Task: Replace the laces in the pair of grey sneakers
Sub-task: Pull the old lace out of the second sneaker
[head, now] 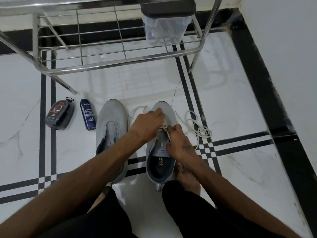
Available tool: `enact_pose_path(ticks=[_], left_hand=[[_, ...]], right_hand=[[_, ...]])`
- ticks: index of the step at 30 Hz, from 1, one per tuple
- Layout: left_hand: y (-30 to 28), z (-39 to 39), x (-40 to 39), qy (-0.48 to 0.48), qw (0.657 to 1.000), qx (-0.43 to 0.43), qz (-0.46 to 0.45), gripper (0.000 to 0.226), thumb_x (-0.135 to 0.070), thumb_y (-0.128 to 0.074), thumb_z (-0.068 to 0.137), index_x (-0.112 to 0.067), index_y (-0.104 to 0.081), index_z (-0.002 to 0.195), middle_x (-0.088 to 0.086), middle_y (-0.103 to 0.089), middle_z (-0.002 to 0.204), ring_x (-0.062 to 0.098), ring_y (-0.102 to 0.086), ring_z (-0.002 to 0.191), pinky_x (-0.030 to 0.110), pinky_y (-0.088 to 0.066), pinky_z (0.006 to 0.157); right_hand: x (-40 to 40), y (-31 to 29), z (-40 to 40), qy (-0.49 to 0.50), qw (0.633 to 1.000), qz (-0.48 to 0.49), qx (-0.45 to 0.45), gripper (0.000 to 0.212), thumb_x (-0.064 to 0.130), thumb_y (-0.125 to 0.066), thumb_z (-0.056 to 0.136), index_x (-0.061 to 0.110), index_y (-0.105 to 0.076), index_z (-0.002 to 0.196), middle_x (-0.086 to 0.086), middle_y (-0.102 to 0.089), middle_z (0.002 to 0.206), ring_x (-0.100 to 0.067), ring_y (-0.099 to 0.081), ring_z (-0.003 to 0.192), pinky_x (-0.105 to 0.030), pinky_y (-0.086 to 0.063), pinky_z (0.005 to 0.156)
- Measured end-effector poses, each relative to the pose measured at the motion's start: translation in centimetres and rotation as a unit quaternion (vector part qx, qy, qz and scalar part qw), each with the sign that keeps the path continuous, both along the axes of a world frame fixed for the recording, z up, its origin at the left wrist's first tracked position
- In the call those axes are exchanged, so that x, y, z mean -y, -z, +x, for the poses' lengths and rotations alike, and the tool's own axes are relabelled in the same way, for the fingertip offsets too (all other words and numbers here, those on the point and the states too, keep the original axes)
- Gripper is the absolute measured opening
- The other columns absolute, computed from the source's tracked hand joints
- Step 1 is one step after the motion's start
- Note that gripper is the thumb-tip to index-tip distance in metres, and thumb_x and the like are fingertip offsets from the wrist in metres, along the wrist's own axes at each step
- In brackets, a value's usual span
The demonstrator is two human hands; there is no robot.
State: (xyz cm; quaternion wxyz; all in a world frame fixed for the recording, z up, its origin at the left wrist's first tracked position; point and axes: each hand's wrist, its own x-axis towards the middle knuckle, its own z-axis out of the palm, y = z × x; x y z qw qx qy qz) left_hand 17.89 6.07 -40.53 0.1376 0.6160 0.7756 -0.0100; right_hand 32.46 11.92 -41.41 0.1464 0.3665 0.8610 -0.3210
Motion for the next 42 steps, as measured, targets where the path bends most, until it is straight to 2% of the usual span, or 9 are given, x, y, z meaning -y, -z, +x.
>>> enact_pose_path(ticks=[6,10,13,16,23,31,35,38,42], left_hand=[[-0.2,-6.0,4.0,-0.273,0.961,0.008,-0.039,0.027,-0.006,-0.054,0.092,0.001,-0.052,0.118,0.015,-0.045,0.128,0.039,-0.062,0.09,0.039,-0.04,0.061],[-0.8,-4.3,4.2,-0.219,0.972,0.022,-0.088,0.037,-0.024,-0.053,0.098,-0.004,-0.051,0.128,0.011,-0.041,0.133,0.034,-0.062,0.097,0.039,-0.043,0.064],[-1.5,-2.0,3.5,-0.179,0.981,0.076,-0.014,0.046,-0.035,-0.055,0.097,-0.01,-0.048,0.135,0.012,-0.045,0.131,0.033,-0.062,0.098,0.042,-0.052,0.072],[-1.9,0.1,2.5,-0.188,0.956,0.214,-0.069,0.047,-0.042,-0.056,0.092,-0.017,-0.053,0.131,0.01,-0.062,0.12,0.027,-0.063,0.101,0.035,-0.051,0.081],[-1.9,1.6,1.9,-0.229,0.928,0.274,-0.106,0.052,-0.036,-0.073,0.08,-0.018,-0.05,0.123,0.001,-0.063,0.089,0.018,-0.06,0.081,0.026,-0.039,0.057],[-1.3,0.5,2.8,-0.291,0.877,0.366,-0.107,0.041,-0.017,-0.067,0.082,-0.02,-0.043,0.116,0.013,-0.069,0.091,0.029,-0.069,0.082,0.045,-0.059,0.078],[-1.4,0.9,2.3,-0.237,0.905,0.335,-0.108,0.047,-0.016,-0.065,0.083,-0.021,-0.04,0.122,0.011,-0.069,0.089,0.024,-0.066,0.076,0.037,-0.054,0.07],[-1.6,0.8,2.1,-0.249,0.9,0.337,-0.119,0.047,-0.014,-0.064,0.083,-0.02,-0.04,0.123,0.013,-0.068,0.092,0.026,-0.067,0.079,0.041,-0.057,0.075],[-1.8,0.8,2.4,-0.259,0.897,0.334,-0.129,0.045,-0.014,-0.062,0.085,-0.02,-0.04,0.123,0.014,-0.07,0.092,0.027,-0.069,0.079,0.045,-0.057,0.08]], right_hand=[[-0.5,0.4,0.8,0.017,1.0,0.004,0.022,0.052,0.007,-0.054,0.092,0.007,-0.038,0.142,-0.011,-0.033,0.136,-0.034,-0.058,0.105,-0.028,-0.041,0.083],[0.1,-0.1,0.8,0.025,0.999,0.023,-0.022,0.061,0.021,-0.056,0.094,0.022,-0.032,0.15,-0.004,-0.035,0.13,-0.026,-0.058,0.102,-0.026,-0.041,0.075],[-0.3,-0.9,-0.4,0.012,0.997,0.06,-0.051,0.039,0.028,-0.056,0.094,0.024,-0.055,0.132,-0.001,-0.04,0.119,-0.02,-0.057,0.098,-0.033,-0.052,0.077],[-1.4,-1.1,-2.1,0.0,0.999,0.05,-0.02,0.026,0.022,-0.058,0.093,0.019,-0.065,0.118,-0.003,-0.044,0.116,-0.023,-0.057,0.099,-0.035,-0.051,0.083],[-3.7,-0.8,-3.1,-0.077,0.996,0.049,-0.005,0.007,0.014,-0.06,0.09,0.018,-0.062,0.085,0.002,-0.05,0.098,-0.021,-0.058,0.083,-0.03,-0.036,0.063],[-5.4,1.1,-0.1,0.284,0.958,-0.02,-0.037,0.024,0.011,-0.044,0.097,0.003,-0.066,0.102,-0.014,-0.064,0.112,-0.028,-0.064,0.095,-0.038,-0.054,0.079],[-3.2,0.0,-0.5,0.103,0.978,0.102,-0.148,0.022,0.017,-0.057,0.089,0.019,-0.059,0.111,0.001,-0.045,0.121,-0.013,-0.053,0.087,-0.025,-0.042,0.064],[-2.3,0.0,-1.3,-0.114,0.983,0.13,-0.068,0.025,0.026,-0.057,0.09,0.014,-0.066,0.11,-0.003,-0.05,0.117,-0.02,-0.052,0.104,-0.03,-0.047,0.07],[-2.9,-0.2,-2.2,-0.158,0.979,0.125,-0.041,0.015,0.022,-0.058,0.094,0.011,-0.064,0.086,-0.005,-0.051,0.098,-0.026,-0.057,0.096,-0.035,-0.045,0.066]])
